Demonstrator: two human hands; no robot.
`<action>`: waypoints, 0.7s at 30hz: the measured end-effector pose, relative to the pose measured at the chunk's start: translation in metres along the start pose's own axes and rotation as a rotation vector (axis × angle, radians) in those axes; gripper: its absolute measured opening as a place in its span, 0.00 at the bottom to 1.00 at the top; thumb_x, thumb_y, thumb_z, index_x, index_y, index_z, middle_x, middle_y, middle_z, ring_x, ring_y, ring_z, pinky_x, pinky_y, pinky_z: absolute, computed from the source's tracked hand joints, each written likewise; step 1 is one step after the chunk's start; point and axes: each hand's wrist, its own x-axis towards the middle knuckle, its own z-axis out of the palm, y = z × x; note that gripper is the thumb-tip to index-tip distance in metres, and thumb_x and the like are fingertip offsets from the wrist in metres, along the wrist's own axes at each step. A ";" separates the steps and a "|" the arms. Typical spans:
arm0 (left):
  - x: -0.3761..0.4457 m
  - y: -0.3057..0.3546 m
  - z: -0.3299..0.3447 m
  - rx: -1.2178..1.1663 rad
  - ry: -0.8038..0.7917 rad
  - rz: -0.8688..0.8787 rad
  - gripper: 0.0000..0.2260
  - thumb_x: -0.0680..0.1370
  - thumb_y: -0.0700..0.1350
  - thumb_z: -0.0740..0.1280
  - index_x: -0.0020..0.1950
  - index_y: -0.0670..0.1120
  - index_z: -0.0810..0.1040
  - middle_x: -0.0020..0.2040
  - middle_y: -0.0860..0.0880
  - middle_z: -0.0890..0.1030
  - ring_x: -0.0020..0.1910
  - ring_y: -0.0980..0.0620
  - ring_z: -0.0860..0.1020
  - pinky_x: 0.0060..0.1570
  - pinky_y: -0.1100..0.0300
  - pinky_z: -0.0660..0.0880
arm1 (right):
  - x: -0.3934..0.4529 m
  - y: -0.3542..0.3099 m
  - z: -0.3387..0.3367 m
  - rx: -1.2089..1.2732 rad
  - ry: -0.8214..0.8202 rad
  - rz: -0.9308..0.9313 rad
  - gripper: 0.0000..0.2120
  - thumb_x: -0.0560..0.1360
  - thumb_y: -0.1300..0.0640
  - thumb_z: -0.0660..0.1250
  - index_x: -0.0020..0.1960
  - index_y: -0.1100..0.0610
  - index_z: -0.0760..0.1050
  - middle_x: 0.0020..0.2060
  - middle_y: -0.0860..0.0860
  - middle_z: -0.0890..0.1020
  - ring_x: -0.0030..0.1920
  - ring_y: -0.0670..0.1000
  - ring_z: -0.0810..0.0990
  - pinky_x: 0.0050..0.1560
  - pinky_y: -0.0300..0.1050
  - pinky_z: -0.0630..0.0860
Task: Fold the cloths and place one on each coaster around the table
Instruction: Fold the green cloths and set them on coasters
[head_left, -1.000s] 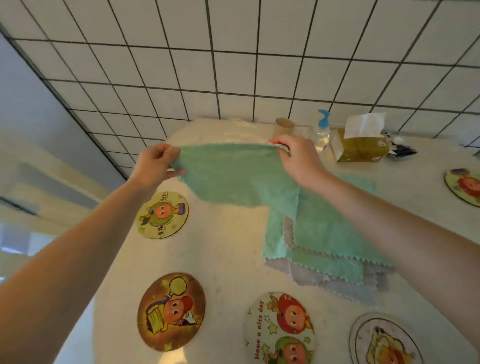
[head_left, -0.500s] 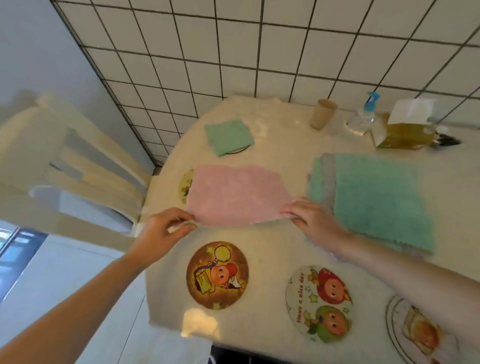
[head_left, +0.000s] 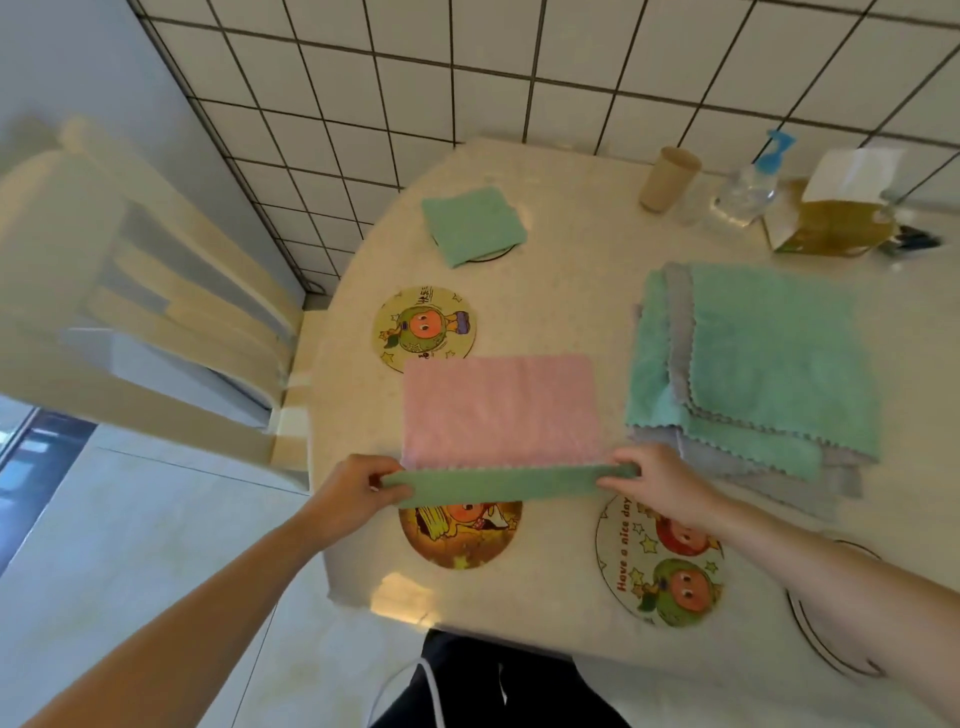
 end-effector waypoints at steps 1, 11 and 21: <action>0.006 0.001 -0.004 -0.060 0.030 -0.021 0.05 0.73 0.45 0.72 0.38 0.47 0.81 0.35 0.48 0.80 0.35 0.54 0.75 0.38 0.54 0.71 | 0.004 -0.003 -0.005 0.054 0.046 0.031 0.07 0.73 0.53 0.69 0.38 0.52 0.74 0.31 0.49 0.76 0.29 0.46 0.70 0.37 0.40 0.73; 0.081 0.030 -0.020 -0.415 0.353 -0.289 0.11 0.74 0.41 0.72 0.38 0.36 0.75 0.35 0.43 0.74 0.36 0.48 0.73 0.40 0.52 0.77 | 0.095 0.003 -0.025 0.467 0.347 0.250 0.13 0.73 0.55 0.70 0.44 0.66 0.78 0.43 0.67 0.82 0.43 0.65 0.82 0.46 0.59 0.80; 0.125 0.031 -0.019 -0.312 0.440 -0.372 0.07 0.74 0.47 0.72 0.37 0.49 0.79 0.36 0.47 0.80 0.35 0.47 0.76 0.44 0.43 0.79 | 0.140 0.023 -0.026 0.571 0.313 0.309 0.11 0.74 0.63 0.68 0.34 0.59 0.73 0.33 0.57 0.76 0.35 0.49 0.75 0.36 0.44 0.71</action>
